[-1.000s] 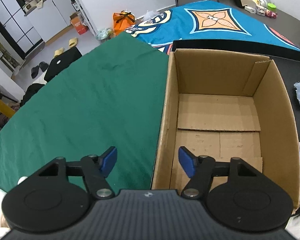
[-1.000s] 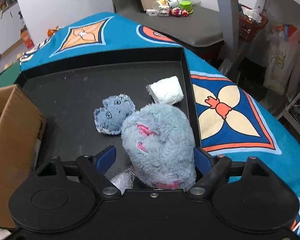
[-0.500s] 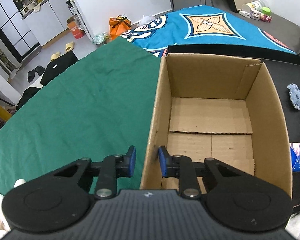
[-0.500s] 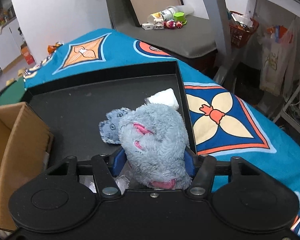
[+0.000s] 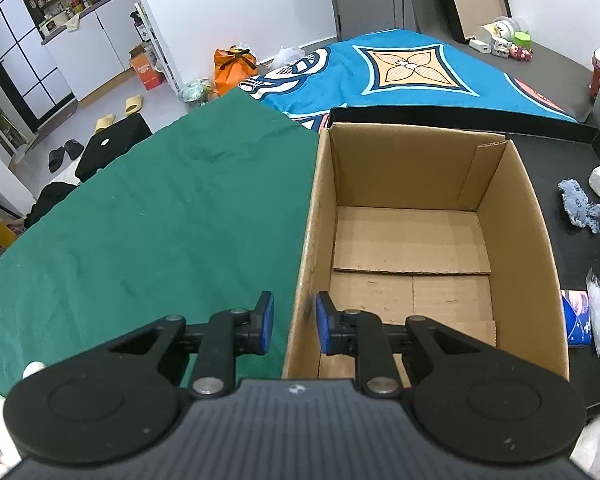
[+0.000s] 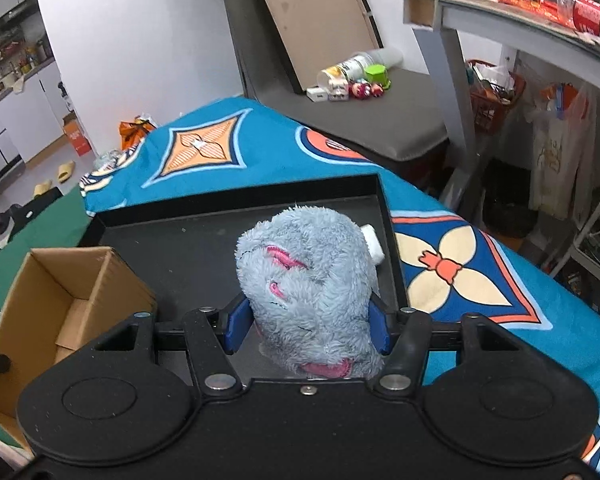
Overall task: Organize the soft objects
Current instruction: 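Carry the grey plush mouse with the right gripper and drop it into the box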
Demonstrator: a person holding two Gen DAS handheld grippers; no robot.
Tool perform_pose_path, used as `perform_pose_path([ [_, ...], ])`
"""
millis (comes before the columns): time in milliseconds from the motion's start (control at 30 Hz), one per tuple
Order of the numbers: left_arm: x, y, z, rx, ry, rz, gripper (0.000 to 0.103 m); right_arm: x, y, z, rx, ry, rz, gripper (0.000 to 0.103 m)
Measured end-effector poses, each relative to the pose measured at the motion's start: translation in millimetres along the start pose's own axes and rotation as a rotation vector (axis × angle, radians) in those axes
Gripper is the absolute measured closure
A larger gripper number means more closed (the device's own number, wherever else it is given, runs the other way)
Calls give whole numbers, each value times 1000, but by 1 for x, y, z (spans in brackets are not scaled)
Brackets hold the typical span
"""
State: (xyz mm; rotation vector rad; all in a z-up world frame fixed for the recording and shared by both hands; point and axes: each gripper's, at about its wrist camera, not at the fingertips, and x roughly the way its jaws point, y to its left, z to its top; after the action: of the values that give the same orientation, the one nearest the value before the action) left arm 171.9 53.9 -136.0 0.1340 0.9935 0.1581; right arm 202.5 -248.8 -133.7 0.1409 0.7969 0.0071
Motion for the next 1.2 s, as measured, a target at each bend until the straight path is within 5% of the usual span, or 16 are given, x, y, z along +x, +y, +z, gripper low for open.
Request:
perform_pose_path([
  [300, 2, 5, -3, -14, 10, -35, 92, -17, 36, 9, -56, -48, 79, 46],
  [833, 5, 13, -4, -50, -16, -93, 93, -15, 115, 14, -214, -57, 236, 46],
  [1200, 10, 19, -5, -74, -21, -135, 93, -6, 148, 17, -268, -45, 265, 41],
])
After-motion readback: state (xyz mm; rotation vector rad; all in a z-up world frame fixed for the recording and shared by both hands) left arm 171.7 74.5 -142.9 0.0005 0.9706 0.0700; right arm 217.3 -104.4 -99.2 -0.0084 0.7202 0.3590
